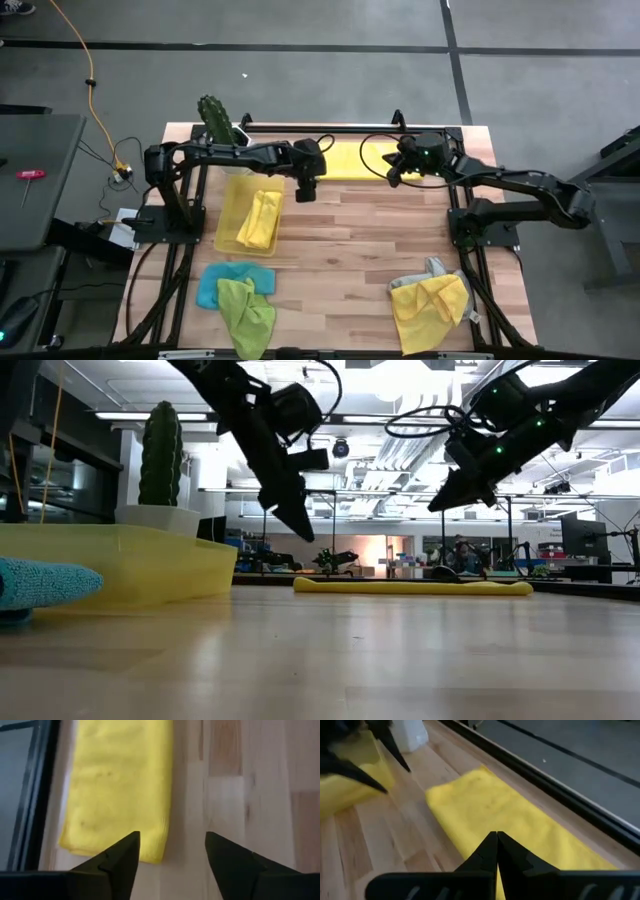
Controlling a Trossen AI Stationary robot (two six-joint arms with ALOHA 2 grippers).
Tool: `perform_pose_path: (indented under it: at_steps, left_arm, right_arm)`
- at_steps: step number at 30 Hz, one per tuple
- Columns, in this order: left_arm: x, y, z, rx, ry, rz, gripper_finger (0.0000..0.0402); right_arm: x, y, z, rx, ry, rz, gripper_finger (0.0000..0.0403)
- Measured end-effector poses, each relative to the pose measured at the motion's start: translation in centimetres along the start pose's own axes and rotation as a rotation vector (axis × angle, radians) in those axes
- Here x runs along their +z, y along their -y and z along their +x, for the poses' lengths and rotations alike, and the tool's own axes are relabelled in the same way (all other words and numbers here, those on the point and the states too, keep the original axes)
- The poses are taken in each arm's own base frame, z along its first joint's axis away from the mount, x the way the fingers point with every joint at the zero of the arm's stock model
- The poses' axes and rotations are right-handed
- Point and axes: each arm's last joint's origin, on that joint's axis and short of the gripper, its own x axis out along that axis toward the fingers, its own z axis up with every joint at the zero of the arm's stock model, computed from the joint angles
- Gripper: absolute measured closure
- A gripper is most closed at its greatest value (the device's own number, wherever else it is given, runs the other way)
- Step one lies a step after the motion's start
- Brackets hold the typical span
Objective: Fold microfiber towels
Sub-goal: Fold the top yellow microfiber towel
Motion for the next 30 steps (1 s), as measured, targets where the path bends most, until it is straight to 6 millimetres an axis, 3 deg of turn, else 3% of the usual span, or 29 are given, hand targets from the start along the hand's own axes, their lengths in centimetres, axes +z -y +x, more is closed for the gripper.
perform_pose_path:
  at_steps: [7, 11, 15, 25, 30]
  left_arm:
    - [-0.3, 0.2, 3.0, -0.030, -0.104, 0.124, 0.0170]
    - [0.5, -0.4, 4.1, -0.032, -0.123, 0.123, 0.0171]
    - [0.0, -1.0, 5.1, -0.068, -0.254, 0.109, 0.0172]
    - [-1.2, -1.9, 6.8, -0.132, -0.304, 0.068, 0.0173]
    - [-1.2, -1.9, 6.8, -0.142, -0.299, 0.077, 0.0195]
  right_arm:
    - [0.1, 0.0, 0.0, 0.012, 0.007, 0.018, 0.0403]
    - [0.1, 0.0, 0.0, 0.013, 0.006, 0.022, 0.0403]
    - [0.1, -0.1, 0.0, 0.016, 0.006, 0.021, 0.0403]
    - [0.1, -0.1, 0.0, 0.026, 0.004, 0.022, 0.0402]
    - [0.1, -0.1, 0.0, 0.042, 0.002, 0.022, 0.0402]
